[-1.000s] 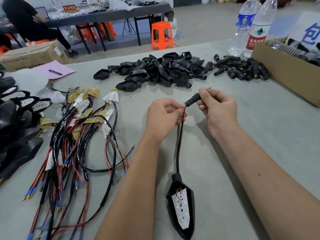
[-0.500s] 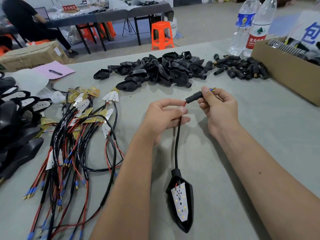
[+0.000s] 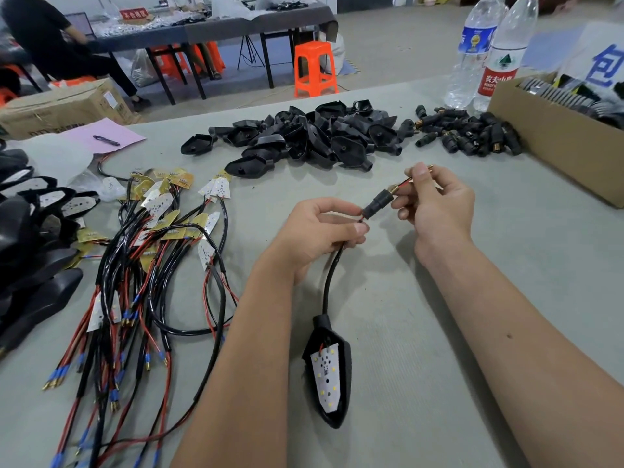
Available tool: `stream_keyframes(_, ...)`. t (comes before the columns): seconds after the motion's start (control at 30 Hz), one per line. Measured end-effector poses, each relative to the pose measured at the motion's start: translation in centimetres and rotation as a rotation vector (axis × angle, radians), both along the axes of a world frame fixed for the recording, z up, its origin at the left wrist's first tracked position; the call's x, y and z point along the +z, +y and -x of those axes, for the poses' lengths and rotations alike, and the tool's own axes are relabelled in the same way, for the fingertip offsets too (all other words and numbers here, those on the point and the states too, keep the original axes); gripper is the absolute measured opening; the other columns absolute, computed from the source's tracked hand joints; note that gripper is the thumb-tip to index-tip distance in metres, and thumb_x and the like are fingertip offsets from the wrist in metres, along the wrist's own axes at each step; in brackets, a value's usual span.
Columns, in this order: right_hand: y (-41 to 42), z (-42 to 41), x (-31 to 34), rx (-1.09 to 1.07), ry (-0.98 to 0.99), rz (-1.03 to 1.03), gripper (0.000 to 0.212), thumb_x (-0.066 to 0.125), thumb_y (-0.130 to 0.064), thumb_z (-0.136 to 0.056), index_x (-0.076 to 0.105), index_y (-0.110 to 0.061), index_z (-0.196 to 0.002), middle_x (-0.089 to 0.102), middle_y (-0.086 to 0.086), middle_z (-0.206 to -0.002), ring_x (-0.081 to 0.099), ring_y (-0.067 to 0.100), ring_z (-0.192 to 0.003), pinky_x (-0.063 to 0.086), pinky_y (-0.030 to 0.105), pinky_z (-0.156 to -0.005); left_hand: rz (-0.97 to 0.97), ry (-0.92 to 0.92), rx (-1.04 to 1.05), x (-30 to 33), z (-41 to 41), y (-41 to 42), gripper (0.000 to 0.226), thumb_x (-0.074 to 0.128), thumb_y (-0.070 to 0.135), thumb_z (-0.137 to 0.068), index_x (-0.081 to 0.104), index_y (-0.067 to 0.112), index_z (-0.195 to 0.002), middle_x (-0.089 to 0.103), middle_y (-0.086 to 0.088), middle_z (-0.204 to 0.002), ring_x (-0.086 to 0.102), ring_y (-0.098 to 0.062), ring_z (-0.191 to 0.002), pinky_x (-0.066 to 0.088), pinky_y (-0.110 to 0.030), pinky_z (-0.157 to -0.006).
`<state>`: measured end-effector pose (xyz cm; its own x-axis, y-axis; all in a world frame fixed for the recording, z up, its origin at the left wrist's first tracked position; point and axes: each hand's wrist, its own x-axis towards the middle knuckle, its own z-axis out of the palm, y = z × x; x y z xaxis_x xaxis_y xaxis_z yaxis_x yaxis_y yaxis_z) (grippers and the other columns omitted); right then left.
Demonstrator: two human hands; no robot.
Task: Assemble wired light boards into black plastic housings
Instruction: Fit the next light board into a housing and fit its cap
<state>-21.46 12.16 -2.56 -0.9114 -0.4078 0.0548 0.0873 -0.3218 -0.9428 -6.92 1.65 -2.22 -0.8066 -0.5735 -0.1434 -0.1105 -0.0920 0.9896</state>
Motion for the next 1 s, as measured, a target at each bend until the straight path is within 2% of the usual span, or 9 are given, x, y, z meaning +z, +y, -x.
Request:
stream_keyframes(0.13, -0.07, -0.10, -0.13, -0.063, 0.065, -0.049, 0.024, 0.046, -0.019, -0.109, 0.055, -0.013, -0.087, 0.069, 0.002, -0.058, 0.060, 0.017, -0.042, 0.044, 0.024, -0.039, -0.015, -0.005, -0.048, 0.23, -0.32, -0.06, 0.031, 0.082, -0.001, -0.082, 0.068, 0.004, -0.109, 0.078, -0.016, -0.098, 0.077, -0.025, -0.083, 0.060, -0.027, -0.077)
stream_keyframes(0.27, -0.23, -0.10, -0.45, -0.089, 0.127, -0.122, 0.022, 0.042, -0.019, -0.110, 0.049, -0.015, -0.090, 0.065, -0.001, -0.053, 0.061, 0.019, -0.041, 0.045, 0.026, -0.038, 0.009, 0.025, -0.051, 0.28, -0.38, -0.01, 0.029, 0.083, -0.001, -0.081, 0.066, 0.002, -0.105, 0.078, -0.018, -0.095, 0.076, -0.025, -0.078, 0.059, -0.025, -0.071)
stream_keyframes(0.4, -0.14, -0.07, -0.24, -0.004, 0.089, -0.089, 0.016, 0.055, -0.020, -0.106, 0.051, -0.018, -0.090, 0.072, 0.001, -0.063, 0.063, 0.018, -0.047, 0.048, 0.025, -0.043, 0.051, 0.023, 0.006, 0.19, -0.24, 0.11, 0.024, 0.082, -0.003, -0.081, 0.067, 0.002, -0.099, 0.078, -0.020, -0.092, 0.074, -0.025, -0.074, 0.059, -0.027, -0.070)
stream_keyframes(0.53, -0.05, 0.07, -0.08, 0.057, 0.024, -0.024, 0.014, 0.066, -0.010, -0.099, 0.059, -0.014, -0.088, 0.074, 0.004, -0.069, 0.062, 0.014, -0.050, 0.046, 0.023, -0.045, 0.082, 0.007, 0.089, 0.11, -0.14, -0.03, 0.022, 0.082, -0.005, -0.079, 0.069, -0.003, -0.097, 0.078, -0.019, -0.089, 0.072, -0.024, -0.069, 0.060, -0.025, -0.067)
stream_keyframes(0.73, -0.13, 0.22, -0.22, 0.001, 0.089, -0.095, 0.015, 0.057, -0.013, -0.104, 0.053, -0.018, -0.091, 0.071, 0.001, -0.062, 0.057, 0.016, -0.042, 0.041, 0.024, -0.039, 0.133, 0.012, 0.070, 0.07, 0.00, 0.07, 0.031, 0.078, -0.006, -0.082, 0.071, 0.007, -0.110, 0.077, -0.020, -0.087, 0.071, -0.022, -0.067, 0.063, -0.033, -0.076)
stream_keyframes(0.87, -0.28, 0.33, -0.55, -0.077, 0.103, -0.159, 0.015, 0.054, -0.013, -0.105, 0.049, -0.020, -0.092, 0.067, 0.000, -0.056, 0.057, 0.015, -0.042, 0.041, 0.025, -0.038, 0.165, -0.013, 0.031, 0.11, 0.07, 0.13, 0.025, 0.074, -0.005, -0.085, 0.076, 0.008, -0.107, 0.077, -0.018, -0.085, 0.068, -0.018, -0.065, 0.056, -0.024, -0.067)
stream_keyframes(1.0, -0.51, 0.46, -0.44, 0.040, -0.027, -0.011, 0.010, 0.061, -0.012, -0.102, 0.053, -0.016, -0.096, 0.068, 0.002, -0.060, 0.061, 0.016, -0.048, 0.046, 0.024, -0.044, 0.155, -0.004, 0.093, 0.03, 0.21, 0.28, 0.014, 0.071, -0.005, -0.088, 0.076, 0.005, -0.096, 0.076, -0.011, -0.079, 0.066, -0.017, -0.063, 0.052, -0.022, -0.062)
